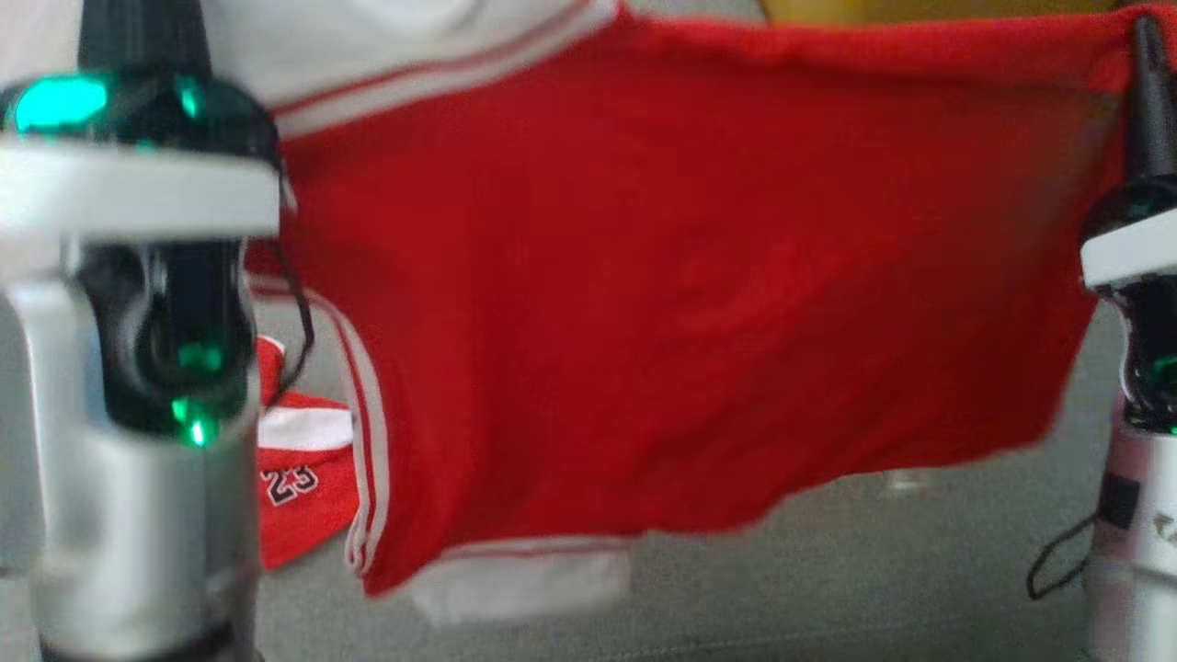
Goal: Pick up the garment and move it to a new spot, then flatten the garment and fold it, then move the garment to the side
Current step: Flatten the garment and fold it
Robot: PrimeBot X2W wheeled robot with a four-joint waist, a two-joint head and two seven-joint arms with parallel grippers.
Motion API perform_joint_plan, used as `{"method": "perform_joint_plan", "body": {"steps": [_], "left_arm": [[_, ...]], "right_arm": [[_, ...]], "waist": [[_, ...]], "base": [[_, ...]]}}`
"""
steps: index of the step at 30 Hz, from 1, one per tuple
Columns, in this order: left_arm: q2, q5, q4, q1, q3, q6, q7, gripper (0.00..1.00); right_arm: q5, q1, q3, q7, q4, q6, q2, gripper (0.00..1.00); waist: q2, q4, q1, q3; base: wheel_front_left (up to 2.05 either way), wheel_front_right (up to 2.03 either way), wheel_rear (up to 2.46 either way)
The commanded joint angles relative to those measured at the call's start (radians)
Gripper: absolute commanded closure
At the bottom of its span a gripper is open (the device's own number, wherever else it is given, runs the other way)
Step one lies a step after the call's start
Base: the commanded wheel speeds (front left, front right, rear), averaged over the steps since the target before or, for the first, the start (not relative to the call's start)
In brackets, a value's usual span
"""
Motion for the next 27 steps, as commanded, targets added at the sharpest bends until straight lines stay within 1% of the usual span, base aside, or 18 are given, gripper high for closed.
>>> {"method": "perform_joint_plan", "body": {"steps": [1, 3, 5, 7, 9, 12, 15, 19, 21, 23, 24, 25, 27], "left_arm": [[0.035, 0.004, 0.022, -0.086, 0.030, 0.007, 0.019, 1.00], [0.051, -0.004, 0.108, -0.144, 0.035, 0.009, 0.055, 1.00], [0.084, 0.005, 0.209, -0.218, 0.030, -0.002, 0.089, 1.00], [0.105, 0.005, 0.326, -0.300, 0.032, -0.009, 0.116, 1.00], [0.142, 0.035, 0.435, -0.404, 0.027, -0.028, 0.115, 1.00], [0.170, 0.063, 0.591, -0.575, 0.029, -0.065, 0.072, 1.00], [0.183, 0.087, 0.730, -0.732, 0.034, -0.094, -0.002, 1.00], [0.171, 0.108, 0.877, -0.878, 0.026, -0.135, -0.107, 1.00], [0.162, 0.116, 0.938, -0.916, 0.016, -0.157, -0.151, 1.00], [0.152, 0.123, 0.990, -0.930, 0.004, -0.175, -0.188, 1.00], [0.146, 0.124, 1.011, -0.928, -0.004, -0.184, -0.201, 1.00], [0.135, 0.130, 1.052, -0.909, -0.023, -0.201, -0.222, 1.00], [0.127, 0.140, 1.088, -0.872, -0.050, -0.218, -0.241, 1.00]], "right_arm": [[0.009, -0.080, 0.019, 0.015, -0.005, -0.001, 0.008, 1.00], [0.015, -0.139, 0.006, 0.028, 0.059, -0.001, 0.008, 1.00], [0.008, -0.224, -0.013, 0.029, 0.138, -0.001, 0.008, 1.00], [-0.038, -0.326, -0.011, 0.013, 0.222, -0.001, 0.008, 1.00], [-0.078, -0.443, -0.023, -0.015, 0.325, -0.001, 0.008, 1.00], [-0.146, -0.632, -0.023, -0.081, 0.486, -0.001, 0.008, 1.00], [-0.196, -0.816, -0.036, -0.187, 0.632, -0.001, 0.008, 1.00], [-0.213, -1.002, -0.084, -0.341, 0.798, -0.001, 0.002, 1.00], [-0.195, -1.053, -0.082, -0.398, 0.858, -0.001, -0.001, 1.00], [-0.176, -1.071, -0.069, -0.440, 0.913, -0.001, -0.012, 1.00], [-0.171, -1.068, -0.064, -0.453, 0.942, -0.001, -0.021, 1.00], [-0.165, -1.042, -0.056, -0.470, 1.007, -0.001, -0.042, 1.00], [-0.155, -1.000, -0.049, -0.479, 1.068, -0.001, -0.057, 1.00]], "waist": [[-0.0001, -0.003, 0.0000, 0.036], [-0.0001, -0.007, 0.0000, 0.078], [-0.0001, -0.004, 0.0000, 0.137], [-0.0001, 0.000, 0.0000, 0.200], [-0.0001, 0.005, 0.0000, 0.268], [-0.0001, 0.017, 0.0000, 0.347], [-0.0001, 0.031, 0.0000, 0.400], [-0.0001, 0.061, 0.0000, 0.443], [-0.0001, 0.074, 0.0000, 0.457], [-0.0001, 0.083, 0.0000, 0.471], [-0.0001, 0.088, 0.0000, 0.477], [-0.0001, 0.095, 0.0000, 0.484], [-0.0001, 0.102, 0.0000, 0.483]], "base": [[0.00, 0.00, 0.00], [0.00, 0.00, 0.00], [0.00, 0.00, 0.00], [0.00, 0.00, 0.00], [0.00, 0.00, 0.00], [0.00, 0.00, 0.00], [0.00, 0.00, 0.00], [0.00, 0.00, 0.00], [0.00, 0.00, 0.00], [0.00, 0.00, 0.00], [0.00, 0.00, 0.00], [0.00, 0.00, 0.00], [0.00, 0.00, 0.00]]}}
